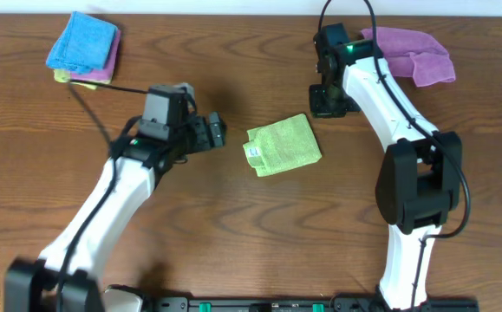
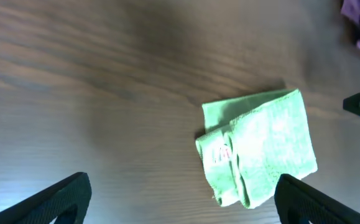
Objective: Fold the cloth
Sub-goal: 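Grasp the folded cloth's left side with the left gripper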
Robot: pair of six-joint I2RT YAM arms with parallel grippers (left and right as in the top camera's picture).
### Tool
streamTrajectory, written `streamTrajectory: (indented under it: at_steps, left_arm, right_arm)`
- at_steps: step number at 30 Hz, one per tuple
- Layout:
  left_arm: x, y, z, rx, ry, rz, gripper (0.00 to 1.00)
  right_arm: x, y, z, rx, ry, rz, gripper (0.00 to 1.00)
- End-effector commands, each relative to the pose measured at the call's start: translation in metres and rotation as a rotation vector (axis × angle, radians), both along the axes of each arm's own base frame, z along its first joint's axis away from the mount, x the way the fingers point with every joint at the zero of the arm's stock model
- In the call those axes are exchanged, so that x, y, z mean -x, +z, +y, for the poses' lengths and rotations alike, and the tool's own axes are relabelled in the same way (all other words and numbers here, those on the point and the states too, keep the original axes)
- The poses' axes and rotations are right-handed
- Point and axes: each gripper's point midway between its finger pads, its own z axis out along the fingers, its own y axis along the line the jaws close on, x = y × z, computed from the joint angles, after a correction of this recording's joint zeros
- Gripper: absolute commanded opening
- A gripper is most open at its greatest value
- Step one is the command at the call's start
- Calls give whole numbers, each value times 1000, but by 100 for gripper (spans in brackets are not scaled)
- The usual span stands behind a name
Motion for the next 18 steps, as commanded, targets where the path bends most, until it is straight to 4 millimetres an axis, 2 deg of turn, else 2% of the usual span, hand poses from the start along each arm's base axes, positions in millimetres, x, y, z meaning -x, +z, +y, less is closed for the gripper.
streamTrajectory:
  at_steps: [1, 8, 12, 18]
  left_arm:
    - [4, -21, -21, 89, -82, 78, 96]
    - [0, -51, -45, 198, -131, 153, 95]
    - [1, -64, -56, 211, -151, 173, 95]
    - [4, -68, -63, 215, -168, 184, 95]
  right_arm:
    - [5, -3, -8, 26, -21, -8, 1]
    - [17, -33, -4, -4, -21, 22, 1]
    - [21, -41, 19, -108, -13, 35, 2]
    - [34, -39, 63, -203, 47, 64, 1]
